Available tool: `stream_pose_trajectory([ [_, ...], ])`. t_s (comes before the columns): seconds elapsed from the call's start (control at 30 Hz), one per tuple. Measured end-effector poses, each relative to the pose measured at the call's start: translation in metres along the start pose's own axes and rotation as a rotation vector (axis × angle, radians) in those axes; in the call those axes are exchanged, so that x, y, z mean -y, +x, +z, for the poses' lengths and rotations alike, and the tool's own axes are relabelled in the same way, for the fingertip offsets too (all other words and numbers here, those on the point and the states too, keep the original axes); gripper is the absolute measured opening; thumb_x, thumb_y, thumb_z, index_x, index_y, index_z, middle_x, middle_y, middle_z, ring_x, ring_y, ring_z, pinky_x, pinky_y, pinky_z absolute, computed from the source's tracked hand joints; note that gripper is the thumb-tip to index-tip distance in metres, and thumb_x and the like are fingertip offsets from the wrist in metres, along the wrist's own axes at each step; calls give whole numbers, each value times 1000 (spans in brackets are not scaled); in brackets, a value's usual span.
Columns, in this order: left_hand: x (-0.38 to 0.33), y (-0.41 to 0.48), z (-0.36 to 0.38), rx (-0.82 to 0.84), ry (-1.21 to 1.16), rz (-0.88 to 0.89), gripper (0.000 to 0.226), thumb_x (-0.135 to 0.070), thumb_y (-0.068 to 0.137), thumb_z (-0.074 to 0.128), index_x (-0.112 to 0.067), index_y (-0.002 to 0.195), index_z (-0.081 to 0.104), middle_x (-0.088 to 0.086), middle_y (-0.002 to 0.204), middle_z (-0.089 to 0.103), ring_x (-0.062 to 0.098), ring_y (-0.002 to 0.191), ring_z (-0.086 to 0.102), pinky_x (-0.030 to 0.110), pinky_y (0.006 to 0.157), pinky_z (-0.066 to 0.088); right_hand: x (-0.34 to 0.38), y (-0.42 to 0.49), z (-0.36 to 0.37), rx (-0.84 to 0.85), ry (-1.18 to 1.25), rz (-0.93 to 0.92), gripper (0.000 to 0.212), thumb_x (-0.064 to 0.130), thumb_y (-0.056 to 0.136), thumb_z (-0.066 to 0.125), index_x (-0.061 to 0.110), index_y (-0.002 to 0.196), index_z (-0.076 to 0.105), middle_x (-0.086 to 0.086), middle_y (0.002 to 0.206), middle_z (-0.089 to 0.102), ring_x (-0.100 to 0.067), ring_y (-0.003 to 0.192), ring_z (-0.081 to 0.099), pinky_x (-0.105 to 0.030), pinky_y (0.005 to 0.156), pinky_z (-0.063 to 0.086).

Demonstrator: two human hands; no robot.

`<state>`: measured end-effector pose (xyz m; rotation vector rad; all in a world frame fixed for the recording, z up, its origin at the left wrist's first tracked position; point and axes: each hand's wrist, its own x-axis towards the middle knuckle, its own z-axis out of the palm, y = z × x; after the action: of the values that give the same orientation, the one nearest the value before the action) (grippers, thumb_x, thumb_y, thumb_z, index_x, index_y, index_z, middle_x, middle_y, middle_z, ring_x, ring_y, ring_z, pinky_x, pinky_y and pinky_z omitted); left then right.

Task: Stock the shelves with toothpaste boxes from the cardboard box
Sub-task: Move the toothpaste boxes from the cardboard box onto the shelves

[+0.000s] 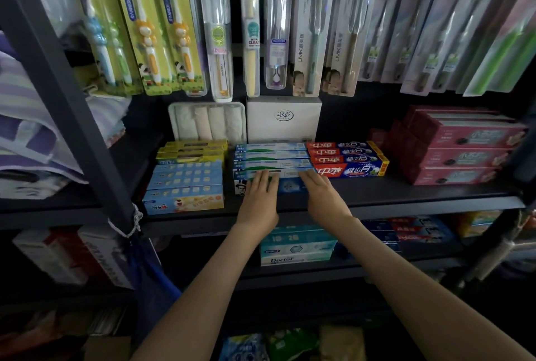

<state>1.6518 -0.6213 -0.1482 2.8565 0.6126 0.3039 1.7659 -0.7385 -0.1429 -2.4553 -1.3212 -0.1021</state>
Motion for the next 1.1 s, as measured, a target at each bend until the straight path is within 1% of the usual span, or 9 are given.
stream_pose_trajectory([
  [0.1, -4, 0, 3, -40, 17, -55, 73, -7, 95, 44, -15, 153, 1, 12, 160, -10, 28, 146, -13, 42, 118, -7, -3, -9, -4, 42, 82, -1, 69, -2, 92, 43, 15, 152, 14, -1, 158, 12, -22, 140, 17, -32, 111, 27],
  [0.17, -18, -2, 5, -126, 24, -81, 71, -12, 95, 46, -13, 153, 4, 16, 159, -10, 32, 146, -12, 48, 118, -4, -9, -21, -6, -10, 102, -26, 66, 1, 93, 42, 15, 152, 17, -3, 157, 17, -23, 139, 20, -36, 111, 30],
  [0.27, -60, -7, 18, -326, -17, 154, 66, -4, 80, 66, 0, 141, 40, 27, 147, 32, 42, 137, 31, 52, 111, 28, -30, -47, -11, -103, 99, -31, 61, 1, 90, 45, 10, 148, 28, -7, 148, 34, -26, 131, 32, -39, 108, 34],
  [0.33, -99, -11, 39, -328, -123, 305, 58, -1, 75, 70, 3, 130, 52, 25, 135, 49, 40, 125, 48, 50, 103, 39, -53, -75, -16, -161, 96, 5, 56, 1, 87, 50, 6, 142, 38, -10, 138, 44, -27, 124, 40, -40, 104, 38],
  [0.4, -146, -21, 57, -194, -257, 373, 55, -5, 82, 61, 3, 135, 47, 22, 139, 48, 37, 128, 46, 47, 107, 37, -85, -115, -23, -216, 98, 101, 50, 1, 84, 54, 3, 133, 47, -12, 128, 52, -29, 116, 47, -40, 101, 41],
  [0.53, -247, -49, 97, 151, -290, 517, 55, -20, 101, 39, -9, 151, 19, 7, 156, 20, 23, 144, 18, 33, 117, 19, -154, -228, -40, -248, 40, 403, 45, 6, 80, 60, 2, 124, 54, -14, 117, 56, -33, 108, 51, -40, 97, 42],
  [0.8, -417, -189, 213, 689, -188, 823, 56, -35, 101, 39, -13, 150, 24, 2, 153, 25, 20, 139, 27, 34, 110, 33, -214, -560, -36, -297, 196, 1221, 40, 20, 93, 57, 9, 130, 49, -8, 125, 49, -25, 120, 44, -32, 97, 37],
  [0.97, -473, -307, 316, 893, -74, 928, 55, -34, 99, 44, -15, 147, 28, 2, 151, 30, 18, 138, 30, 32, 108, 35, -195, -741, 40, -209, 329, 1666, 48, 24, 94, 55, 11, 138, 40, -6, 133, 46, -21, 126, 40, -30, 102, 37],
  [1.1, -485, -384, 424, 1031, 2, 987, 57, -33, 98, 45, -17, 149, 25, 1, 153, 26, 17, 140, 26, 31, 110, 31, -186, -829, 148, -124, 498, 1877, 52, 18, 96, 51, 14, 144, 31, -3, 142, 40, -18, 133, 35, -28, 106, 33],
])
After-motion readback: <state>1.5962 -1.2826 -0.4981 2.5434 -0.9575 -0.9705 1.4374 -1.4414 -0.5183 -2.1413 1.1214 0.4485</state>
